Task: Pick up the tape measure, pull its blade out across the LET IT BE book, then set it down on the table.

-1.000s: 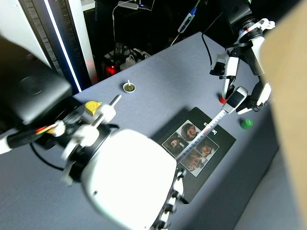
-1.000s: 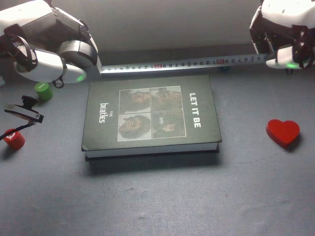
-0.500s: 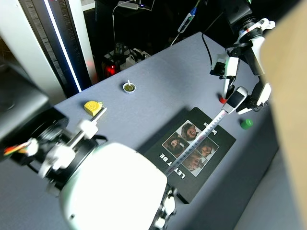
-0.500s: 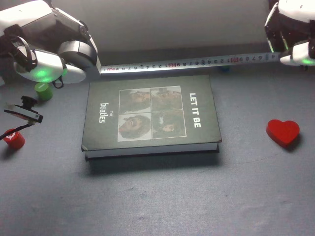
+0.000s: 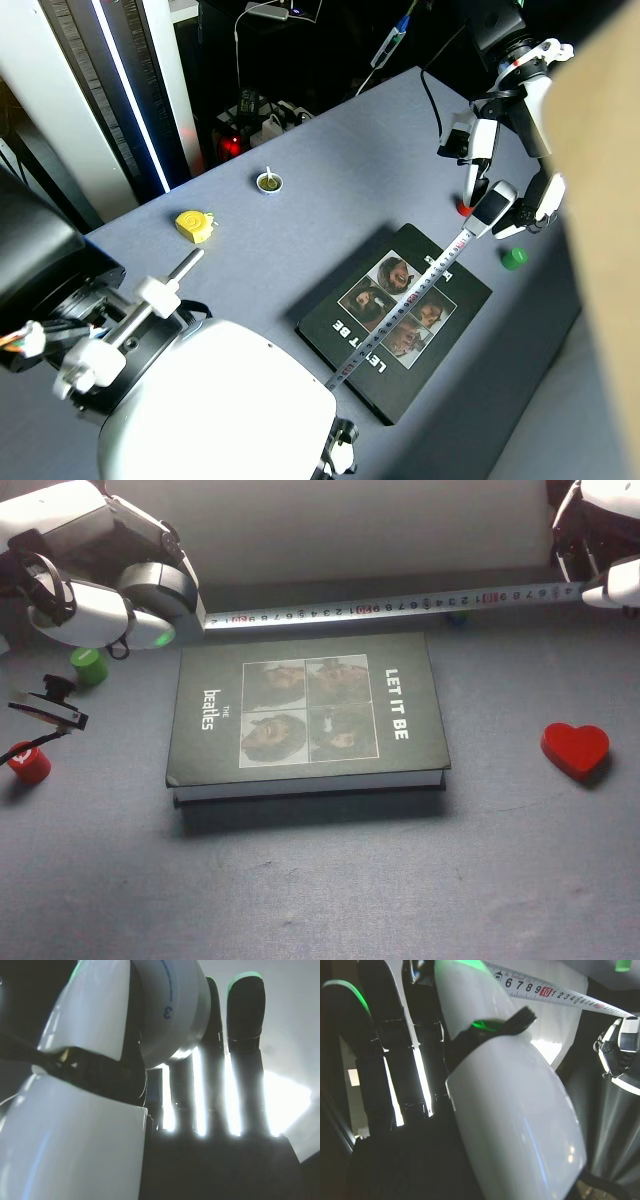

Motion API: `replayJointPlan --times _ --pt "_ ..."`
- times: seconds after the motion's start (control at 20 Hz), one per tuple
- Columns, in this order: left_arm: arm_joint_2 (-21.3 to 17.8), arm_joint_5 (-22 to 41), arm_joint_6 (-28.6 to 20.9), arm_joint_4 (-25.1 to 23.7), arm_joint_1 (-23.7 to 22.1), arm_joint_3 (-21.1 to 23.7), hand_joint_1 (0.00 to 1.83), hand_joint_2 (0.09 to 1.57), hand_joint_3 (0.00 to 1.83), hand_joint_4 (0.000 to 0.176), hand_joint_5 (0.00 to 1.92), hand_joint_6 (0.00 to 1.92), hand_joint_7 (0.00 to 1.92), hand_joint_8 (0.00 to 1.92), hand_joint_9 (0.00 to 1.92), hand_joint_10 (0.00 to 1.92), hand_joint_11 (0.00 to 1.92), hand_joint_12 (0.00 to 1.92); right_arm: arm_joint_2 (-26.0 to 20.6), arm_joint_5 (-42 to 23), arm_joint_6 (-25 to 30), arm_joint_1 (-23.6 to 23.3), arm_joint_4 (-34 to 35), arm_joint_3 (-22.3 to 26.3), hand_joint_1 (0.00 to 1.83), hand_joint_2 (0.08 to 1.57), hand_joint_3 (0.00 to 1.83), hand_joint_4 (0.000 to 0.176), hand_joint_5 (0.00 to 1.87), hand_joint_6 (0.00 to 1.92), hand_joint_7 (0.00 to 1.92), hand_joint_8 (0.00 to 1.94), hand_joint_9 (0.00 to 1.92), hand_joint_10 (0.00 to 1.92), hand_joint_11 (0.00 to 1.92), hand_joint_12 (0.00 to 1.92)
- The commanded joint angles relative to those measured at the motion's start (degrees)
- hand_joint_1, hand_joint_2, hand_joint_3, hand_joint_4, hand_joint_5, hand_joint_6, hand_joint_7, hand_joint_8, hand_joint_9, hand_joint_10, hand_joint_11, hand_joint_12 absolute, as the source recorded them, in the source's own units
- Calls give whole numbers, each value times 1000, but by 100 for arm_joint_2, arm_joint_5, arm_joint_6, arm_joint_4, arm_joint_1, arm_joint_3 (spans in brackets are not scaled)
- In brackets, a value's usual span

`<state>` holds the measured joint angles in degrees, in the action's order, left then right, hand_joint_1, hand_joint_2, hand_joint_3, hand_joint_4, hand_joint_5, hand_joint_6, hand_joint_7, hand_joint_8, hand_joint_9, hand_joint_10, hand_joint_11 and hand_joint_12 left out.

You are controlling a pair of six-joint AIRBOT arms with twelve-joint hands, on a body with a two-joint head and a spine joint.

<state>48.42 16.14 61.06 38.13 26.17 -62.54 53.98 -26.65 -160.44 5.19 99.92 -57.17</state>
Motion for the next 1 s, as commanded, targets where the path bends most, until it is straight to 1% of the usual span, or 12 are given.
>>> replayJointPlan --times 0.0,0.45,0.5,0.55,0.6,0.65,0.7,0.75,0.8,0.85,0.9,0.95 --pt "-70 639 42 -68 -52 -42 1375 1125 0 0 912 927 1000 993 844 1363 814 1356 -86 -214 -96 -52 -263 -59 1217 1153 1 0 797 1168 1029 1003 991 637 776 1265" --pt "-71 615 80 -67 -49 -44 1374 1131 0 0 906 915 976 1024 844 1387 782 1374 -60 -144 -193 -78 -47 -13 1218 1153 0 0 794 1172 1032 999 997 640 791 1269" --pt "-70 615 80 -67 -52 -44 1373 1133 0 0 902 910 973 1035 841 1394 790 1365 -59 -143 -192 -86 -46 -1 1211 1160 1 0 778 1214 1021 998 993 619 791 1258" --pt "-70 615 80 -67 -52 -42 1373 1134 0 0 900 908 971 1039 840 1396 793 1361 -59 -136 -191 -89 -46 8 1187 1179 0 0 776 1280 955 1041 948 536 753 1240" --pt "-70 607 80 -67 -50 -38 1373 1135 0 0 895 909 972 1040 840 1396 797 1361 -60 -126 -189 -91 -45 25 1056 1203 0 0 790 1269 833 485 836 424 670 1216" --pt "-70 604 80 -67 -49 -36 1372 1138 0 0 883 922 968 1046 836 1405 797 1377 -61 -126 -189 -93 -44 32 897 1182 0 0 626 563 749 167 713 239 545 1156" --pt "-70 604 80 -68 -49 -36 1372 1139 0 0 880 926 967 1048 835 1407 795 1376 -61 -125 -188 -93 -38 34 747 1178 0 0 600 205 671 41 620 104 430 1067" --pt "-70 601 80 -68 -49 -36 1372 1139 0 0 878 928 964 1050 838 1406 792 1373 -61 -111 -184 -93 -36 36 626 1158 0 0 525 57 545 7 490 23 288 980" --pt "-70 594 80 -68 -49 -36 1372 1140 0 0 874 930 963 1051 840 1405 788 1368 -62 -98 -179 -89 -26 46 501 1132 0 13 413 11 381 1 321 4 99 893" --pt "-70 576 80 -66 -48 -36 1371 1139 0 0 886 926 956 1056 838 1408 787 1363 -63 -84 -179 -83 -10 62 335 1078 0 52 219 0 132 1 95 0 3 629" --pt "-71 552 80 -59 -36 -39 1371 1139 0 0 886 926 956 1056 838 1408 787 1363 -68 -69 -179 -65 12 94 335 1078 0 52 219 0 132 1 95 0 3 629" --pt "-73 552 80 -59 -15 -42 1371 1139 0 0 889 925 955 1057 838 1408 788 1362 -67 -69 -179 -34 14 117 227 1066 0 69 109 0 37 0 30 0 0 477"
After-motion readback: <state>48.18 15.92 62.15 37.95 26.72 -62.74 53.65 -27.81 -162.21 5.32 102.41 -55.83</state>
